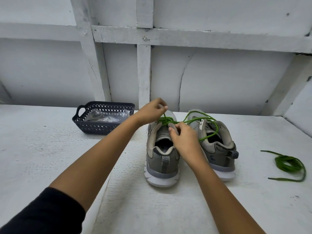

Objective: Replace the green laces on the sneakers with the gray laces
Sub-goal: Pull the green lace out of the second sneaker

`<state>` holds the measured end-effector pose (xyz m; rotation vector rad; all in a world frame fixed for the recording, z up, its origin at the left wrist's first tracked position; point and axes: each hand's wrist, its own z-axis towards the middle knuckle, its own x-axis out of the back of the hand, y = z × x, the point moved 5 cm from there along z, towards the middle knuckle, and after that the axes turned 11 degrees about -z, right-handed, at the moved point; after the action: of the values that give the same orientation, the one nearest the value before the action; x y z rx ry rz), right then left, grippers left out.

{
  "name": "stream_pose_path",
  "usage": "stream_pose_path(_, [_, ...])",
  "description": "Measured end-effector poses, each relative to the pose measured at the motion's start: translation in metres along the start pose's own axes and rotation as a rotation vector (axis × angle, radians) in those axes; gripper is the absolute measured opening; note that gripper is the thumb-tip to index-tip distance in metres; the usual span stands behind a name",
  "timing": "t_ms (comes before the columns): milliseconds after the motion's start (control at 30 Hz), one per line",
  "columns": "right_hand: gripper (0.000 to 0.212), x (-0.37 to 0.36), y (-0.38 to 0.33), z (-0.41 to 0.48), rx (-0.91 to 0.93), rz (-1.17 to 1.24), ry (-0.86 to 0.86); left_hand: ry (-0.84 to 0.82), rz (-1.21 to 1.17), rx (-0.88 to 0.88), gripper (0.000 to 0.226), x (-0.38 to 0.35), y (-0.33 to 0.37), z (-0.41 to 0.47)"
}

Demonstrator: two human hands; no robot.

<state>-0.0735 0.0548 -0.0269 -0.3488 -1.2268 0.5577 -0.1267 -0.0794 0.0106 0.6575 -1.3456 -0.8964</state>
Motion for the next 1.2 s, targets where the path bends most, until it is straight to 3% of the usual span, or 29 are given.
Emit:
stream_pose_path(133, [0.029,0.004,-0.001,-0.008,0.006,0.091,0.060,0.112,-0.137,0.121,0.038,0.016,-0.019,-0.019])
stream_pose_path(267, [0.029,0.007,-0.003,-0.011,0.013,0.104,0.091,-0.003,-0.263,0.164,0.022,0.007,-0.029,-0.038])
stream_pose_path(400, [0.029,0.007,-0.003,-0.012,0.015,0.098,0.086,0.136,-0.398,0.165,0.016,0.003,-0.035,-0.038])
stream_pose_path(567, [0.028,0.008,-0.002,-0.013,0.022,0.113,0.086,0.230,-0.982,0.363,0.030,0.018,-0.039,-0.023])
stream_pose_path(633, [0.028,0.007,-0.003,-0.013,0.026,0.113,0.083,0.238,-0.871,0.388,0.029,0.022,-0.039,-0.016])
stream_pose_path(767, [0.027,0.006,0.000,-0.013,0.025,0.102,0.098,0.180,-0.237,0.231,0.011,0.023,-0.028,-0.010])
stream_pose_path(867, [0.027,0.005,0.001,-0.012,0.029,0.088,0.106,0.115,-0.042,0.070,0.018,0.019,-0.025,-0.020])
stream_pose_path(967, [0.027,0.006,0.001,-0.012,0.027,0.089,0.108,0.032,0.156,0.048,0.018,0.012,-0.034,-0.032])
stream_pose_path(1033, [0.028,0.007,0.001,-0.012,0.027,0.089,0.104,0.005,0.163,0.053,0.015,0.009,-0.040,-0.035])
stream_pose_path(1200, [0.028,0.006,0.001,-0.012,0.028,0.077,0.107,0.172,0.053,0.013,0.021,0.010,-0.042,-0.038])
